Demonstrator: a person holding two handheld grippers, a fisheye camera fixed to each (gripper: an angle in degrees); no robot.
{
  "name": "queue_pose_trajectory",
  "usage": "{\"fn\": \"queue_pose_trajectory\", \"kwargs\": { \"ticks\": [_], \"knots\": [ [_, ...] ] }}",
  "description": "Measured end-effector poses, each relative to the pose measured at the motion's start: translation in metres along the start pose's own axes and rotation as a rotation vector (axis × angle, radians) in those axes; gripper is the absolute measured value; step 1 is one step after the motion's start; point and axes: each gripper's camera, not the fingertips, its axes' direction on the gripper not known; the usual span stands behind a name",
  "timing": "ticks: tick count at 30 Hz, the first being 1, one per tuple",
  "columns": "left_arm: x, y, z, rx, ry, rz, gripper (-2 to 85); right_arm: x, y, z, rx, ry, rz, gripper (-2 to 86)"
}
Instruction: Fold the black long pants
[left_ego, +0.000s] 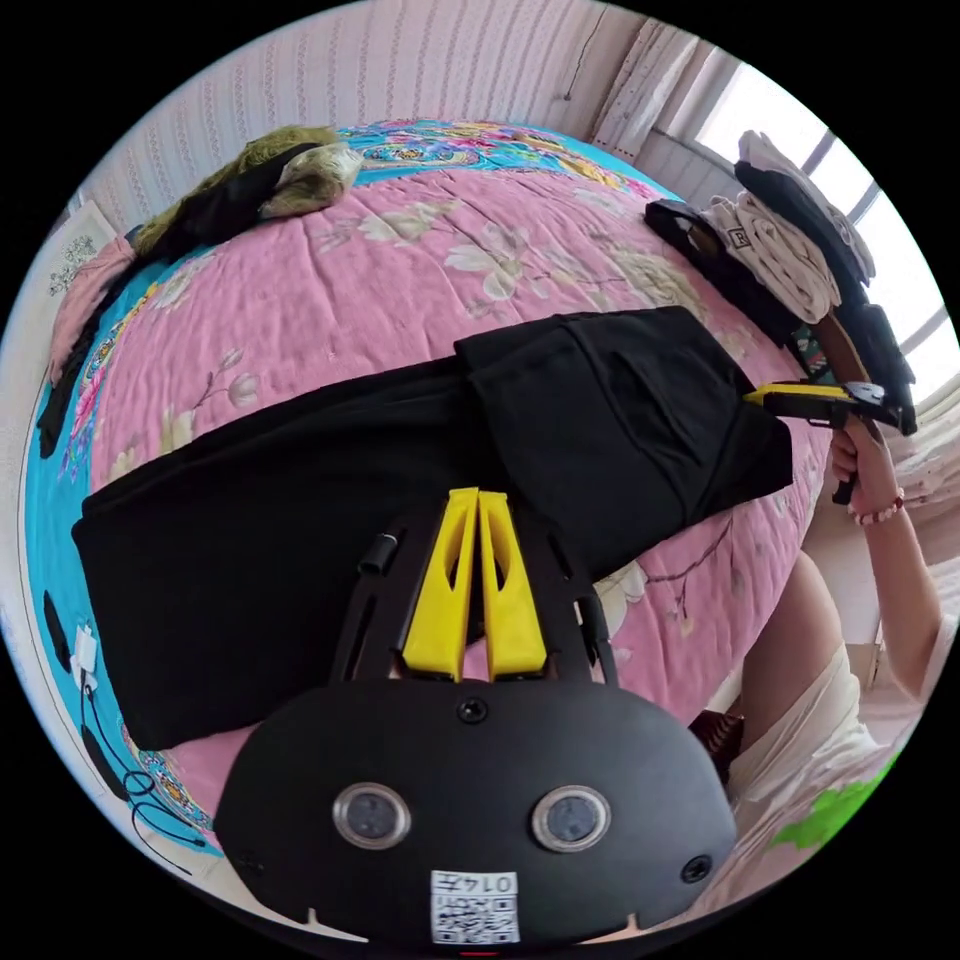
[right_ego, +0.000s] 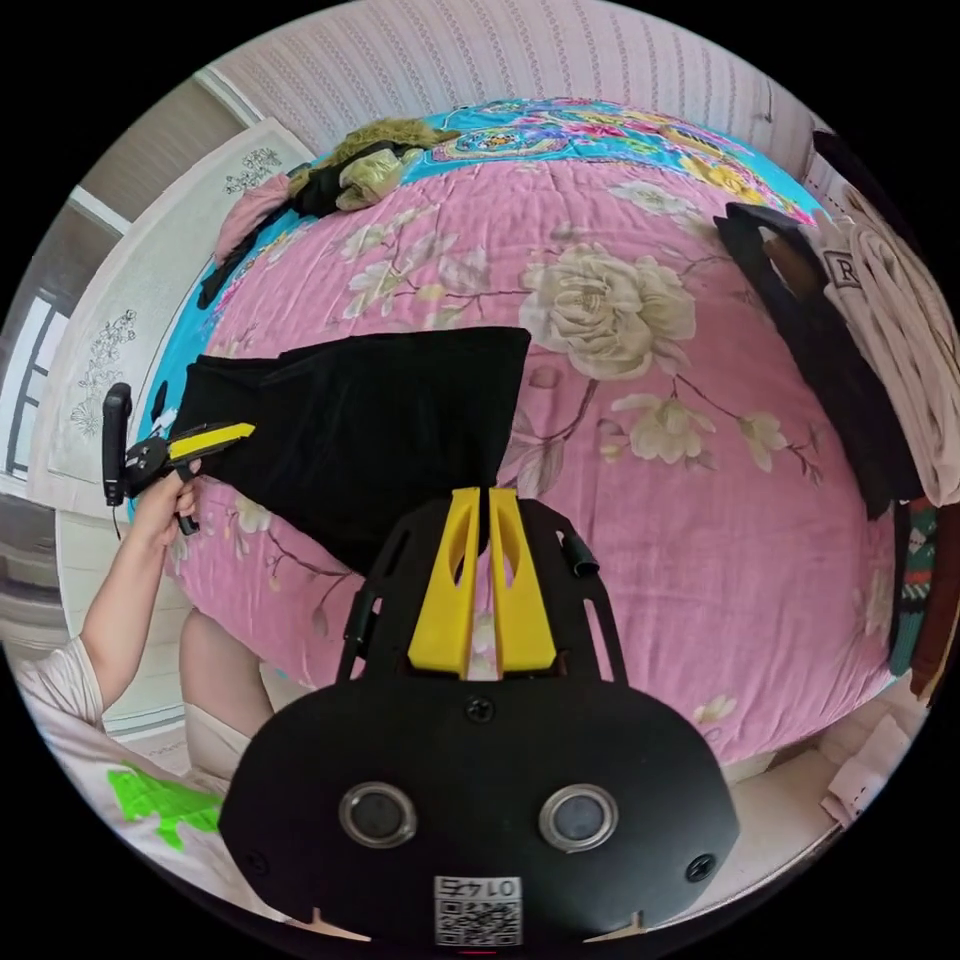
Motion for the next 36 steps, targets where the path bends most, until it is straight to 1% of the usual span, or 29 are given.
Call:
{"fn": "queue_pose_trajectory", "kwargs": {
  "ticks": [2,6,8,9,10,11,13,16,19,20,22,25,27,29,30,31,32,33,35,36],
  "knots": [
    [-0.001,0.001,-0.020,-0.001,-0.013,0.003,-0.9,0.005,-0.002,0.007,0.004,-0.023,-0.015,1.0],
    [-0.010,-0.004,-0.054,0.038,-0.056,0.008,-0.9,0.005,-0.011,0.014,-0.016,0.005,-0.049,1.3],
    [-0.015,-0.019,-0.063,0.047,-0.047,0.071,-0.9,0.010,-0.013,0.015,-0.010,-0.011,-0.030,1.5],
    [-0.016,-0.022,-0.063,0.033,-0.064,0.086,-1.0,0.014,-0.014,0.016,-0.004,-0.026,-0.013,1.6],
    [-0.016,-0.027,-0.057,-0.017,-0.096,0.139,-1.0,0.015,-0.013,0.016,0.000,-0.032,-0.007,1.6],
    [-0.017,-0.027,-0.053,-0.050,-0.096,0.178,-1.0,0.018,-0.013,0.016,0.005,-0.043,0.000,1.6],
    [-0.024,-0.026,-0.065,-0.054,-0.074,0.199,-1.0,0.022,-0.013,0.017,0.012,-0.056,0.002,1.6],
    [-0.029,-0.012,-0.105,-0.025,-0.036,0.204,-1.0,0.024,-0.011,0.019,0.024,-0.045,-0.003,1.6],
    [-0.020,0.013,-0.119,-0.076,-0.059,0.274,-1.0,0.024,-0.009,0.020,0.033,-0.033,-0.014,1.6],
    [-0.018,0.023,-0.123,-0.045,-0.100,0.286,-0.9,0.023,-0.009,0.019,0.039,-0.027,-0.019,1.6],
    [-0.024,0.030,-0.135,-0.022,-0.120,0.275,-0.9,0.020,-0.008,0.020,0.031,-0.005,-0.028,1.6],
    [-0.046,0.045,-0.178,0.018,-0.040,0.183,-0.6,0.015,-0.009,0.017,0.032,0.017,-0.052,1.6],
    [-0.068,0.071,-0.213,0.088,-0.049,0.077,-0.2,0.010,-0.012,0.013,0.058,-0.007,-0.086,2.1],
    [-0.119,0.125,-0.265,0.213,-0.164,-0.185,1.0,0.002,-0.018,0.012,0.077,-0.053,-0.121,2.6],
    [-0.134,0.140,-0.276,0.228,-0.191,-0.244,1.3,-0.006,-0.022,0.012,0.092,-0.084,-0.151,2.9],
    [-0.166,0.170,-0.295,0.247,-0.221,-0.372,2.5,-0.012,-0.024,0.013,0.096,-0.094,-0.168,3.1],
    [-0.200,0.200,-0.311,0.262,-0.216,-0.502,4.0,-0.024,-0.030,0.016,0.100,-0.096,-0.205,3.6],
    [-0.218,0.215,-0.317,0.266,-0.202,-0.560,4.9,-0.037,-0.036,0.023,0.098,-0.081,-0.239,4.1],
    [-0.278,0.269,-0.341,0.303,-0.126,-0.736,6.6,-0.058,-0.046,0.034,0.081,-0.069,-0.285,5.6],
    [-0.290,0.279,-0.346,0.310,-0.120,-0.770,6.7,-0.072,-0.054,0.043,0.065,-0.072,-0.317,6.6]
  ]
}}
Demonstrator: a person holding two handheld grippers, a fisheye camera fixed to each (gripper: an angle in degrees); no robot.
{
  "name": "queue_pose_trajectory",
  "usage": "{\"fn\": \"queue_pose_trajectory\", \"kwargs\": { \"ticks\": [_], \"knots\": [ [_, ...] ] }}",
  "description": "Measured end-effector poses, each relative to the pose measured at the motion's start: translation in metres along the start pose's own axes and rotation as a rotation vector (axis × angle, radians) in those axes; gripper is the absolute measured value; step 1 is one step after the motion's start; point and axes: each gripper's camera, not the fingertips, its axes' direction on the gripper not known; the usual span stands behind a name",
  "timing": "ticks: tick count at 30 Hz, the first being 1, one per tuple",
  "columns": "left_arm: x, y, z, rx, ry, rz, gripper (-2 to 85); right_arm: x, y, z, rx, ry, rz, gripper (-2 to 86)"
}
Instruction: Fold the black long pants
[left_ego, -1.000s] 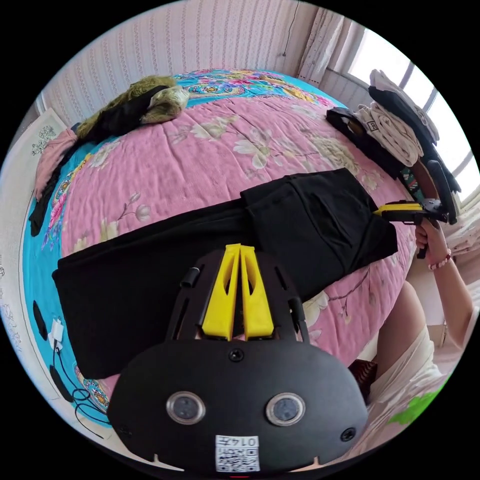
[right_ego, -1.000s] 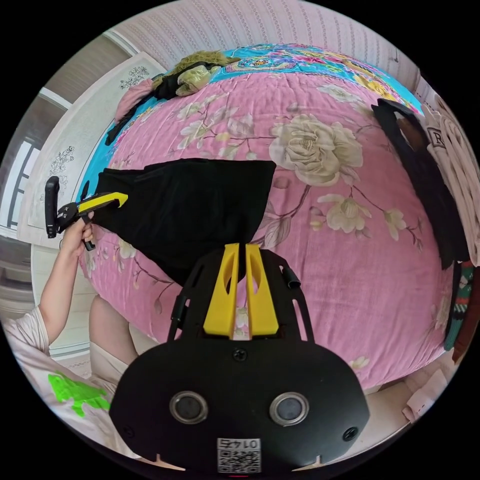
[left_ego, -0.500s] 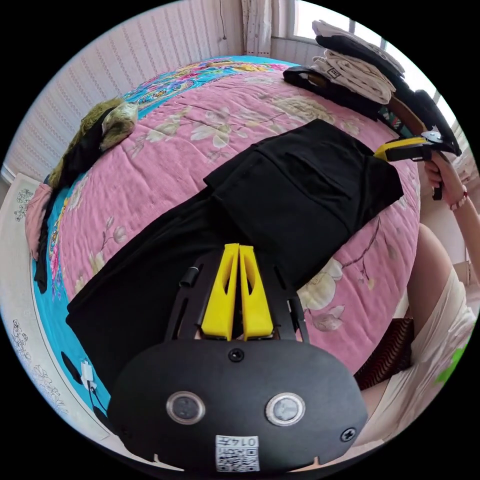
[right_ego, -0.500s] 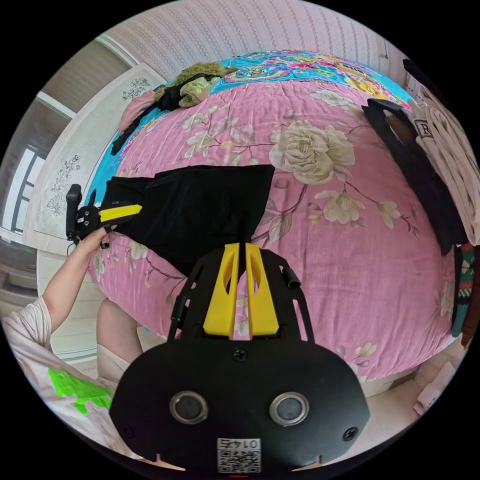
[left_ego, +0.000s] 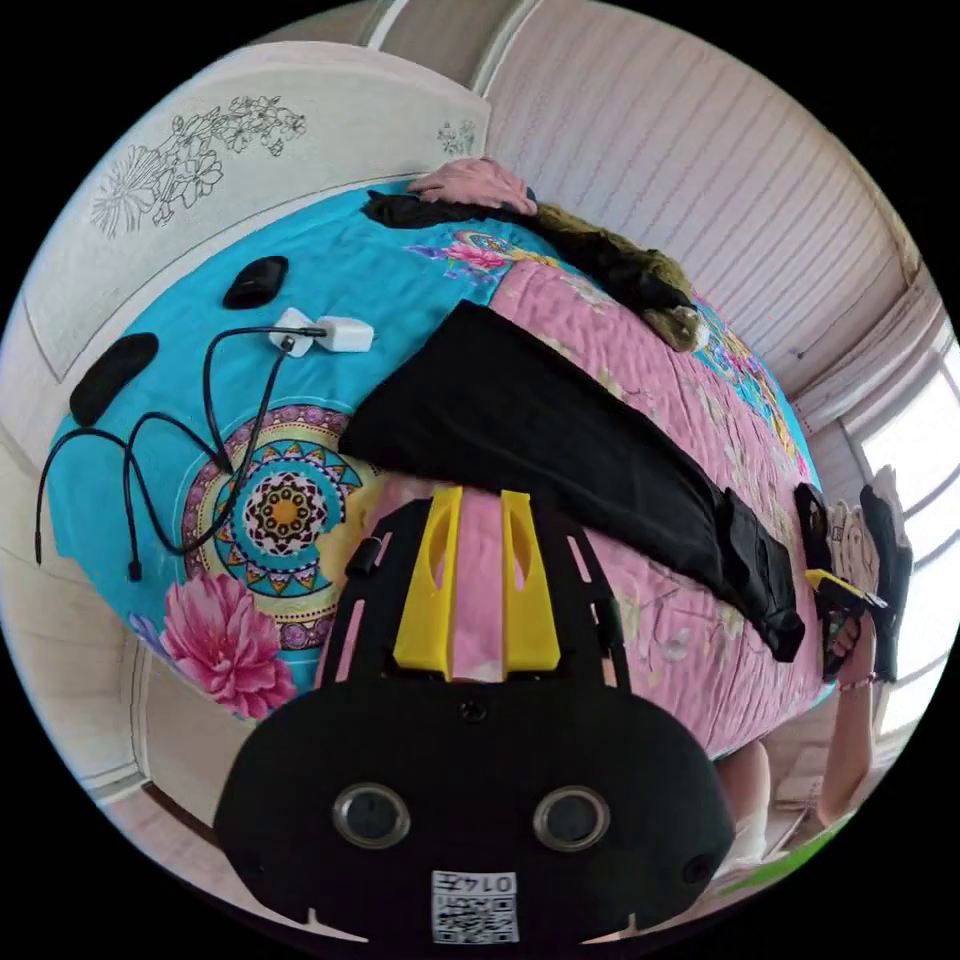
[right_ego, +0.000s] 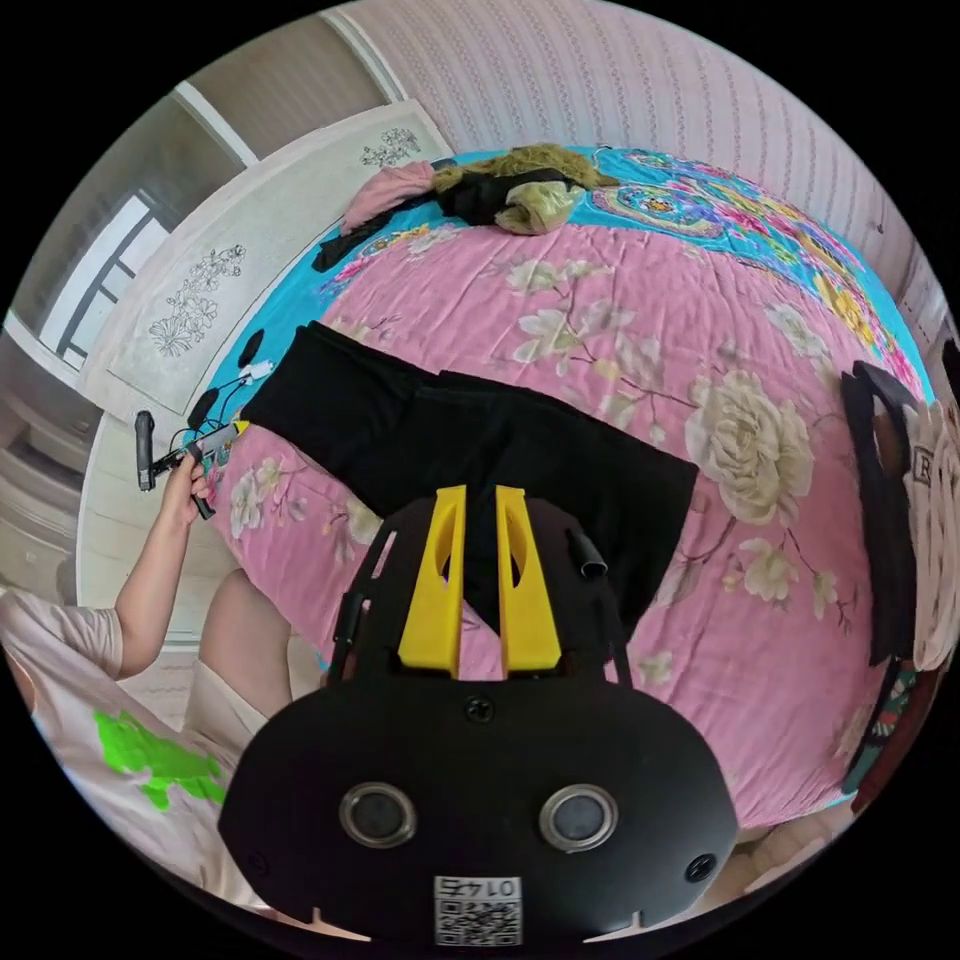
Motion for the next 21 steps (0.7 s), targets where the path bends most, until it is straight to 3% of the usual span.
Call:
{"fn": "queue_pose_trajectory", "kwargs": {
  "ticks": [3,15,21],
  "knots": [
    [-0.059,-0.013,-0.016,0.009,0.021,-0.117,6.9,-0.027,-0.023,0.023,-0.015,-0.024,-0.074,8.4],
    [-0.216,-0.070,-0.035,0.032,0.604,-0.453,6.6,-0.082,-0.059,0.092,-0.092,-0.060,-0.207,8.2],
    [-0.277,-0.049,-0.058,0.190,0.809,-0.617,6.7,-0.076,-0.053,0.112,-0.113,-0.071,-0.195,6.8]
  ]
}}
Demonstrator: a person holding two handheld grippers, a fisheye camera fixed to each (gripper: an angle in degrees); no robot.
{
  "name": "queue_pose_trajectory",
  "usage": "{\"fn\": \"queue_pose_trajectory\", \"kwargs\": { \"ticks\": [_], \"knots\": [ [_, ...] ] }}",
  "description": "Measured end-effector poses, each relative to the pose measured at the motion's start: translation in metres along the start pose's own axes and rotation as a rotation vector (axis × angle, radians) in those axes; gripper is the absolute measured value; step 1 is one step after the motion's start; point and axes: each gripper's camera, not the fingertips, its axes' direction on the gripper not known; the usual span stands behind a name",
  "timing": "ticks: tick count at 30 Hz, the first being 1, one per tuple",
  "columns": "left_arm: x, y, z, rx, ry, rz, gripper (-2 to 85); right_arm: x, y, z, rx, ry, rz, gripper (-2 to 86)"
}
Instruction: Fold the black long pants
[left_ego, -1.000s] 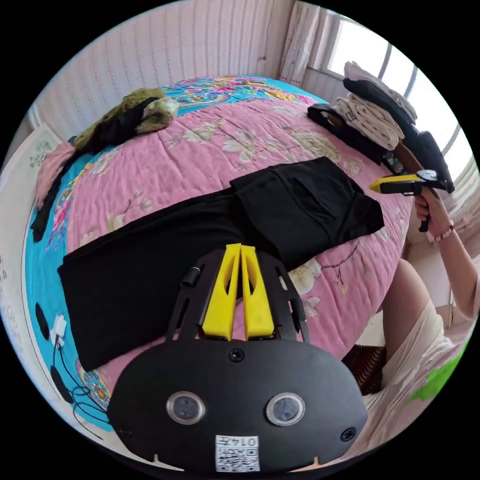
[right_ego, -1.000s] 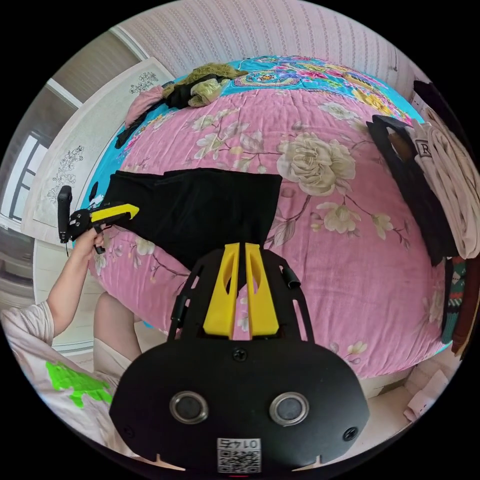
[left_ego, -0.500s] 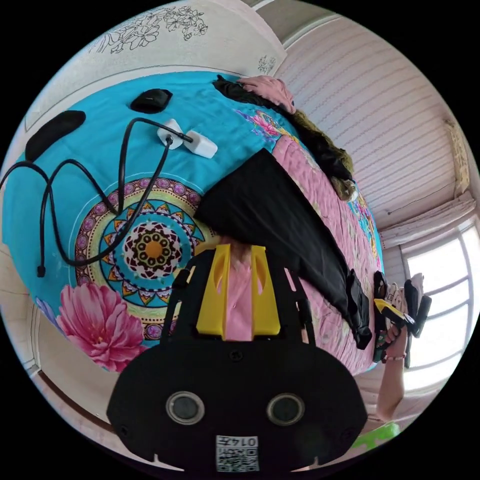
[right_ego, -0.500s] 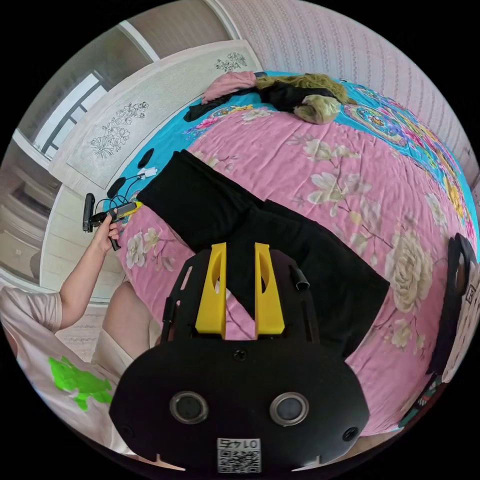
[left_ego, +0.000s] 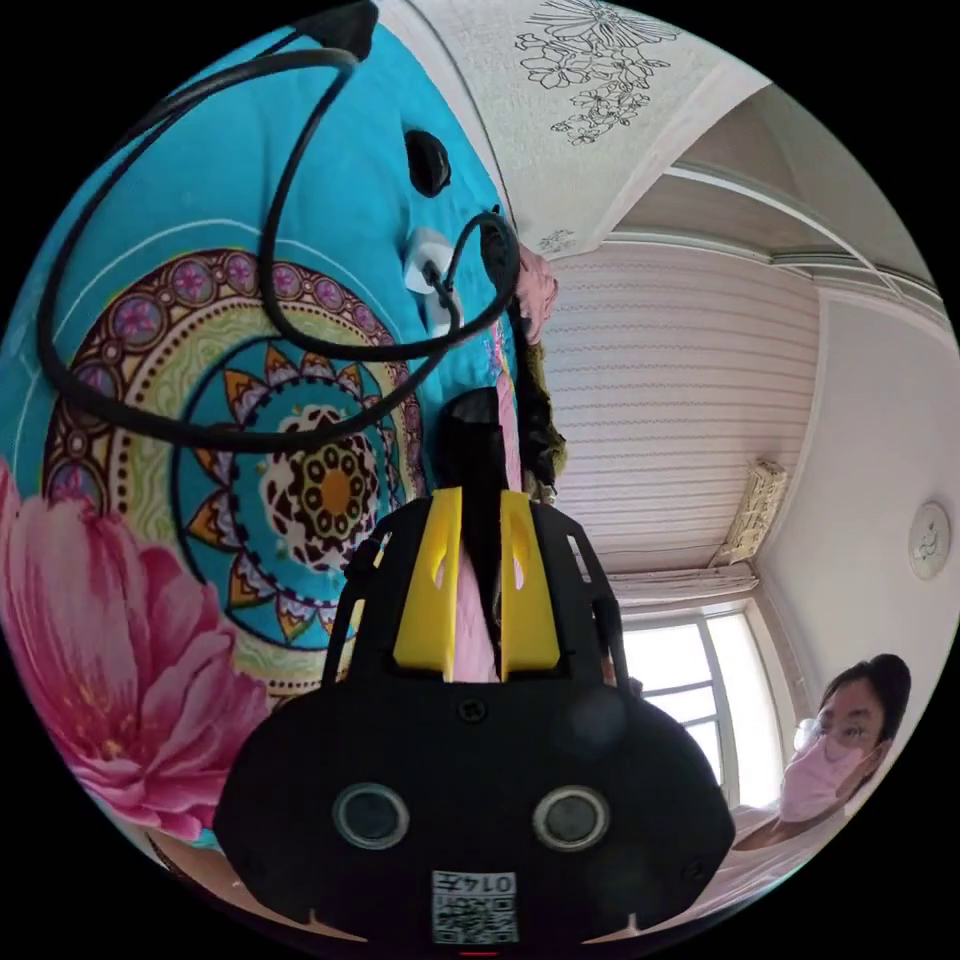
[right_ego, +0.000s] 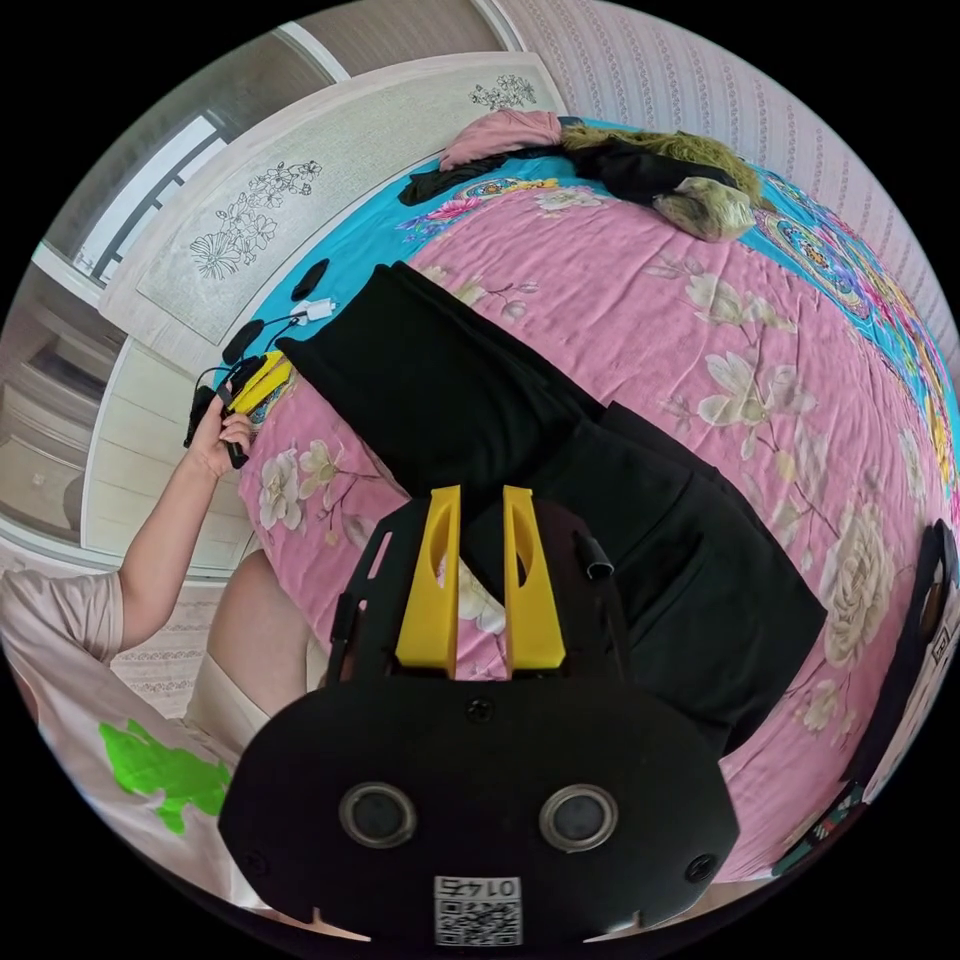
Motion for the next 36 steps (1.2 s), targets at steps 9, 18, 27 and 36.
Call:
{"fn": "queue_pose_trajectory", "kwargs": {
  "ticks": [9,18,27,36],
  "knots": [
    [-0.022,-0.022,-0.023,0.083,0.109,-0.084,9.6,-0.001,-0.002,0.022,0.003,0.002,-0.017,5.4],
    [-0.030,-0.012,-0.015,0.068,-0.027,-0.078,9.1,-0.006,-0.007,0.035,0.030,-0.001,-0.053,3.3],
    [-0.043,-0.011,0.058,-0.006,-0.089,-0.078,0.2,-0.003,-0.009,0.051,0.037,-0.021,-0.040,2.0],
    [0.036,0.054,0.130,-0.056,-0.165,0.346,-0.9,0.013,-0.001,0.051,0.070,-0.015,0.022,1.7]
  ]
}}
